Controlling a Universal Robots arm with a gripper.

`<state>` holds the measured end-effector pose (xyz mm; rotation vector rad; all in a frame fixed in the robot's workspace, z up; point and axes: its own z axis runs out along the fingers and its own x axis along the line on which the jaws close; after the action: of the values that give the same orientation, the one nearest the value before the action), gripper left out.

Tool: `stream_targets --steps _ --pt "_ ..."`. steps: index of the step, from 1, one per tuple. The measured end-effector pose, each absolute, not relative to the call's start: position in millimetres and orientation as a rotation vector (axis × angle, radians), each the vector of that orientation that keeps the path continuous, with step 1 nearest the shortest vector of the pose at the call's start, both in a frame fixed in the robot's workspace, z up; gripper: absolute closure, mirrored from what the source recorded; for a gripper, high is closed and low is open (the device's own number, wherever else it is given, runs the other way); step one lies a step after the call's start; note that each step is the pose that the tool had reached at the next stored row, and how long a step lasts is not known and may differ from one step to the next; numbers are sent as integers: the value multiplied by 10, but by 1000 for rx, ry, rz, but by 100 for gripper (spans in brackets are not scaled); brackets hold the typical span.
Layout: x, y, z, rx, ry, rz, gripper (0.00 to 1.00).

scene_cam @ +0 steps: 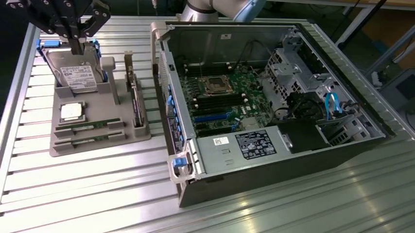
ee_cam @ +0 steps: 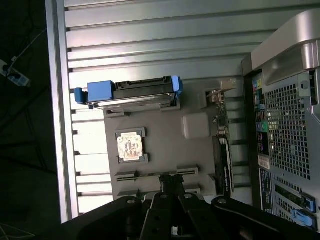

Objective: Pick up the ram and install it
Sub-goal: 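Reach for the ram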

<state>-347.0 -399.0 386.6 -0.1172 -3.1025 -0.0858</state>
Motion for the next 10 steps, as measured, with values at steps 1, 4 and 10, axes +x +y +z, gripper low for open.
stream_targets --steps 1,4,10 --pt "-3489 -3990 3866 -117 -3102 -86 90" --pt "-3556 -3990 3866 -117 -3103 -86 90" --pt "-3617 -3991 3866 -117 -3102 -86 90"
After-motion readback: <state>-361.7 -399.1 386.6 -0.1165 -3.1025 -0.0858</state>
